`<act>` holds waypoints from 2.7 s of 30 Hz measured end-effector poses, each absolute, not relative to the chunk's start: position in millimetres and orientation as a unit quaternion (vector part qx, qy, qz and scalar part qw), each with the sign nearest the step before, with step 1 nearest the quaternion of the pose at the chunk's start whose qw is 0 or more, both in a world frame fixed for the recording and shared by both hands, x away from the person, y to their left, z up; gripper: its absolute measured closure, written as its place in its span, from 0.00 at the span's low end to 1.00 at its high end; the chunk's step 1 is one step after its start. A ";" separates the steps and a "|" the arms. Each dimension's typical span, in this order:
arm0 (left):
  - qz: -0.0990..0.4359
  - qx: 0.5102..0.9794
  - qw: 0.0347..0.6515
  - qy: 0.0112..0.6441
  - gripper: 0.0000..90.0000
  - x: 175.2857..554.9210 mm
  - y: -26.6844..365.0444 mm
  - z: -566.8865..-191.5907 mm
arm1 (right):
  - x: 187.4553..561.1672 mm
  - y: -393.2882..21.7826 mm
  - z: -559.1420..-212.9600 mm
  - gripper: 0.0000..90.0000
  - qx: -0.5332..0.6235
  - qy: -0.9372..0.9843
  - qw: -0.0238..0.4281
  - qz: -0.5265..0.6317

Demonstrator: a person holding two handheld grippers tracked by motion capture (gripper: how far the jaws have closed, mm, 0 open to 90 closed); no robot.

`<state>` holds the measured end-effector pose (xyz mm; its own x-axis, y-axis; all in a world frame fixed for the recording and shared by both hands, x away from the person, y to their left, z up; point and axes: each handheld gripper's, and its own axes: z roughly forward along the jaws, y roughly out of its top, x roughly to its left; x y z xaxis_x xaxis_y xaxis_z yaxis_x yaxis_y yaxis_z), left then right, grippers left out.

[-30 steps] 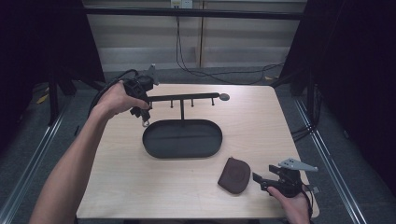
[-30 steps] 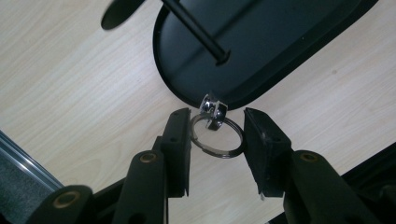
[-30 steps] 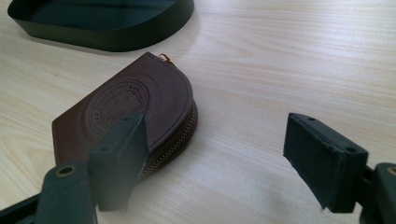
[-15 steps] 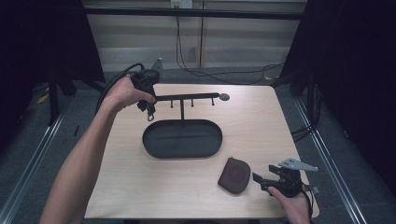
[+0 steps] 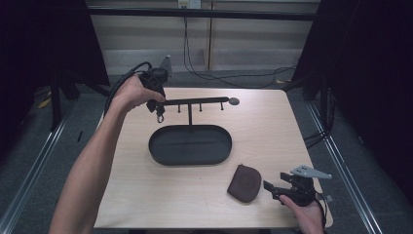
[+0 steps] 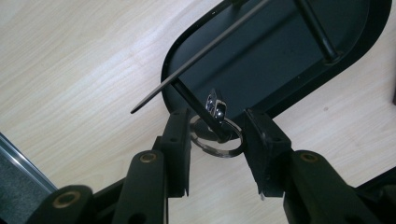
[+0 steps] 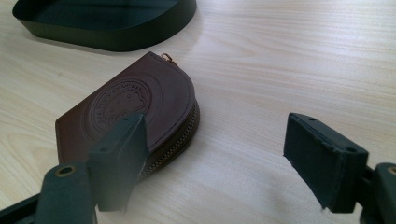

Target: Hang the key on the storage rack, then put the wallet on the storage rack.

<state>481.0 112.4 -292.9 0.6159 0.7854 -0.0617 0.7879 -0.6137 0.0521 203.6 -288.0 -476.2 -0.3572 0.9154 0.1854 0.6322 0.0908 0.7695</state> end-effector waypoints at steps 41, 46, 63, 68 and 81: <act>-0.009 0.894 0.087 0.439 0.33 469.0 131.6 -312.3 | 206.2 -287.0 -476.5 0.24 0.541 0.719 0.172 0.402; -0.004 0.895 0.100 0.434 0.30 457.3 143.5 -320.0 | 206.5 -287.1 -476.4 0.24 0.541 0.719 0.173 0.401; 0.013 0.888 0.217 0.404 0.19 409.9 184.0 -348.7 | 206.6 -286.0 -476.3 0.24 0.541 0.720 0.174 0.399; 0.029 0.885 0.238 0.398 0.19 395.9 192.7 -360.9 | 209.8 -286.2 -477.1 0.23 0.545 0.718 0.166 0.400; 0.065 0.861 0.292 0.411 0.19 346.8 226.3 -407.9 | 209.7 -284.7 -476.6 0.23 0.543 0.722 0.163 0.398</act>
